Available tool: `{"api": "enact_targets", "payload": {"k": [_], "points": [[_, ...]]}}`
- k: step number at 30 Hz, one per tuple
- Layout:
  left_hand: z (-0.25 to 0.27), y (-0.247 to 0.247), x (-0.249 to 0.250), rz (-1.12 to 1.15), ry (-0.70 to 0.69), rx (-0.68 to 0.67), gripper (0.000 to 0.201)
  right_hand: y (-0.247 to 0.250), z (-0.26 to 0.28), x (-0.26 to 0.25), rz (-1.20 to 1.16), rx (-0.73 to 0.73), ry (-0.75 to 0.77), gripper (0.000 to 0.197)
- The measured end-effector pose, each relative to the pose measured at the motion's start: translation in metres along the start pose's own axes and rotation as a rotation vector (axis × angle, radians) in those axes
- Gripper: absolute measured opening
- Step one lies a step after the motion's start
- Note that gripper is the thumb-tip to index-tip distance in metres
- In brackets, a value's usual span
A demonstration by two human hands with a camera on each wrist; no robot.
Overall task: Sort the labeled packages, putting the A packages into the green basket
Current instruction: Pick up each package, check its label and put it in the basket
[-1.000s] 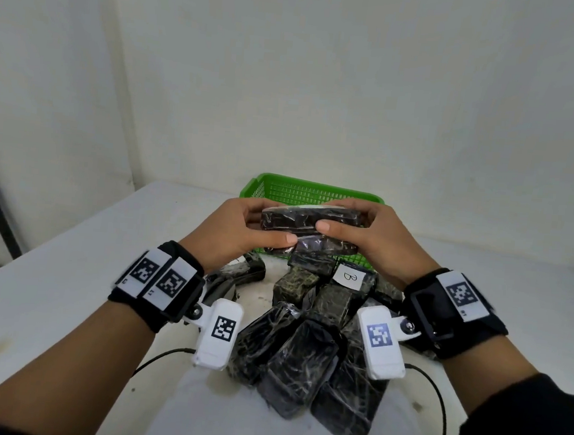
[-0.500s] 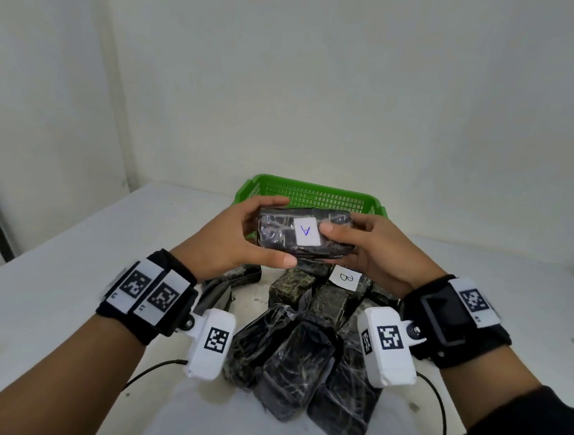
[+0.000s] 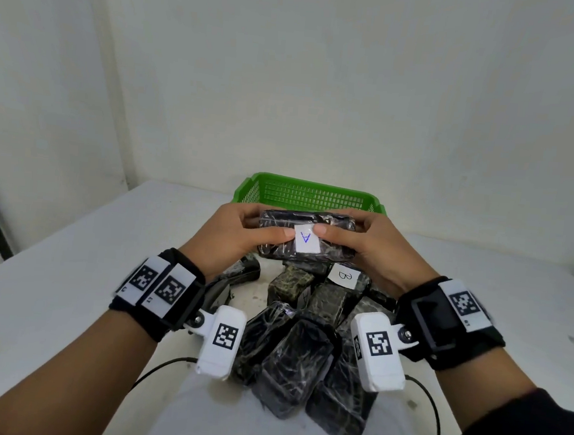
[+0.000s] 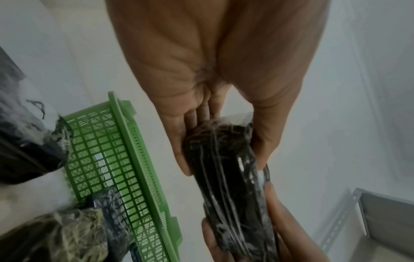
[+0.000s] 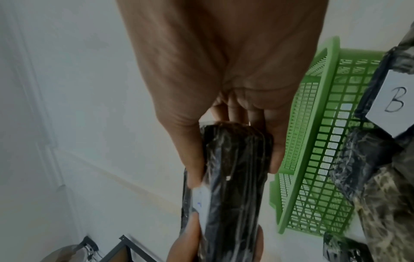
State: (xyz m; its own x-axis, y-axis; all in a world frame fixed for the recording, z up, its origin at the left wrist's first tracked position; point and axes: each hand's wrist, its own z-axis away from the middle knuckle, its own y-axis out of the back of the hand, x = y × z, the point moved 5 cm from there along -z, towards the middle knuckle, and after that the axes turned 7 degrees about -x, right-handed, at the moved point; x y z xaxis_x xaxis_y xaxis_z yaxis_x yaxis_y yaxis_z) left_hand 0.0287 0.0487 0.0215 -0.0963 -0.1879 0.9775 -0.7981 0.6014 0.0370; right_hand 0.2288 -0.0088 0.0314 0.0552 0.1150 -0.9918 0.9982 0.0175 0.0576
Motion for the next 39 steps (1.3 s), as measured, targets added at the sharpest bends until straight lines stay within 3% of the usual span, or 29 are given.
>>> {"api": "enact_targets", "payload": {"k": [6, 10, 13, 15, 18, 22, 25, 28, 31, 33, 36, 39], "points": [[0.001, -0.003, 0.001, 0.132, 0.049, -0.055, 0.053, 0.001, 0.000, -0.003, 0.086, -0.053, -0.009, 0.071], [-0.002, 0.002, 0.001, 0.069, 0.055, -0.069, 0.062, -0.001, -0.001, -0.003, 0.028, -0.040, -0.014, 0.074], [-0.003, -0.001, 0.001, 0.048, 0.058, -0.102, 0.052, 0.002, -0.002, -0.002, 0.043, 0.001, 0.007, 0.073], [-0.003, 0.001, 0.002, -0.008, 0.024, -0.059, 0.047, 0.003, -0.003, -0.002, 0.057, 0.009, 0.021, 0.072], [-0.003, 0.007, 0.005, -0.107, -0.063, 0.000, 0.055, 0.003, -0.001, -0.005, 0.093, 0.011, 0.052, 0.065], [0.002, 0.007, 0.014, -0.229, -0.144, 0.013, 0.059, -0.002, 0.005, -0.006, -0.028, -0.081, -0.070, 0.050], [0.005, 0.002, 0.014, -0.243, -0.172, -0.011, 0.062, -0.002, 0.008, -0.004, -0.069, -0.094, -0.124, 0.052], [0.004, -0.002, 0.005, -0.110, -0.064, -0.069, 0.075, 0.001, 0.007, -0.001, -0.090, -0.050, -0.087, 0.056], [0.001, -0.002, -0.003, -0.020, 0.055, -0.056, 0.078, 0.004, 0.007, 0.000, -0.066, -0.028, -0.054, 0.042], [0.000, -0.002, -0.003, -0.075, 0.049, -0.059, 0.069, 0.003, 0.007, 0.000, -0.067, -0.034, -0.053, 0.039], [0.001, -0.004, 0.003, -0.140, 0.003, -0.069, 0.057, 0.001, 0.008, -0.001, -0.058, -0.043, -0.043, 0.051], [0.004, -0.008, 0.004, -0.085, 0.019, -0.090, 0.059, 0.003, 0.007, -0.003, -0.046, 0.021, -0.004, 0.056]]}}
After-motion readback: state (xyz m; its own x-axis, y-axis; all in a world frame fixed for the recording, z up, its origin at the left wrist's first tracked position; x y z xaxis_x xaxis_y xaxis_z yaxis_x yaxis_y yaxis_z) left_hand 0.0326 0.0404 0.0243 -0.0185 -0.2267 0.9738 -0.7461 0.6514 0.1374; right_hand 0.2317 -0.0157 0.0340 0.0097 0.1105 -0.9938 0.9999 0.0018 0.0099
